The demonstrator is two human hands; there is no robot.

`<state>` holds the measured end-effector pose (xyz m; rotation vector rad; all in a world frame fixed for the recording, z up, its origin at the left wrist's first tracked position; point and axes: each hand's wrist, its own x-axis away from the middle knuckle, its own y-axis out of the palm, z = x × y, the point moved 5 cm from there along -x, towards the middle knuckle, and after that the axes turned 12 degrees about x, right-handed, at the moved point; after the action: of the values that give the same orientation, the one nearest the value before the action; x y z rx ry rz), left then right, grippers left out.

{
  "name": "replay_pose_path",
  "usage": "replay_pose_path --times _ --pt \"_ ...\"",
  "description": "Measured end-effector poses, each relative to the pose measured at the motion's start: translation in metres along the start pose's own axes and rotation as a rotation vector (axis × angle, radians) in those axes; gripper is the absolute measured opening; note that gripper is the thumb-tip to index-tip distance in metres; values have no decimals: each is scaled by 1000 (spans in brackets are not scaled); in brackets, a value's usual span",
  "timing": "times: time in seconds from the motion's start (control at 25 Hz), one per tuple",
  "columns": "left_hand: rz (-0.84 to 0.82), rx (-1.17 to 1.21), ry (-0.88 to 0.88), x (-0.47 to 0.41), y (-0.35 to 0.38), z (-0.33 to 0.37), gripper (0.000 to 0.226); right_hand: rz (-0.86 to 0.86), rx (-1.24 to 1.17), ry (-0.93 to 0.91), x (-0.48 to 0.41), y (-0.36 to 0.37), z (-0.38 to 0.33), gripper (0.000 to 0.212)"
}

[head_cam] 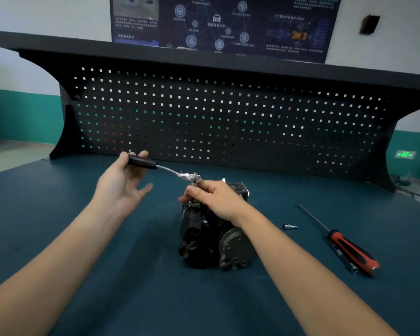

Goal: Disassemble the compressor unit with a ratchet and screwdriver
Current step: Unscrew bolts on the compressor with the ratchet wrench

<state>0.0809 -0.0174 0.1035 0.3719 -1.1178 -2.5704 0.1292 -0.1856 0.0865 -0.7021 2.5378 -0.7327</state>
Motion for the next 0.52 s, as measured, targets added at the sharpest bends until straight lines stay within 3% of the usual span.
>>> replay_pose_path --times 0.16,0.32,0.4,0.52 --pt "-194 -95 465 59 22 0 5 -14 22 6 -1 1 3 20" --pt "-575 -656 841 118 44 -29 16 2 77 -18 1 0 0 20" --pt "-599 -785 907 121 43 -32 16 24 116 -37 3 -2 -1 34" --pt "-600 -840 919 118 37 -30 20 58 106 -31 3 -4 0 36"
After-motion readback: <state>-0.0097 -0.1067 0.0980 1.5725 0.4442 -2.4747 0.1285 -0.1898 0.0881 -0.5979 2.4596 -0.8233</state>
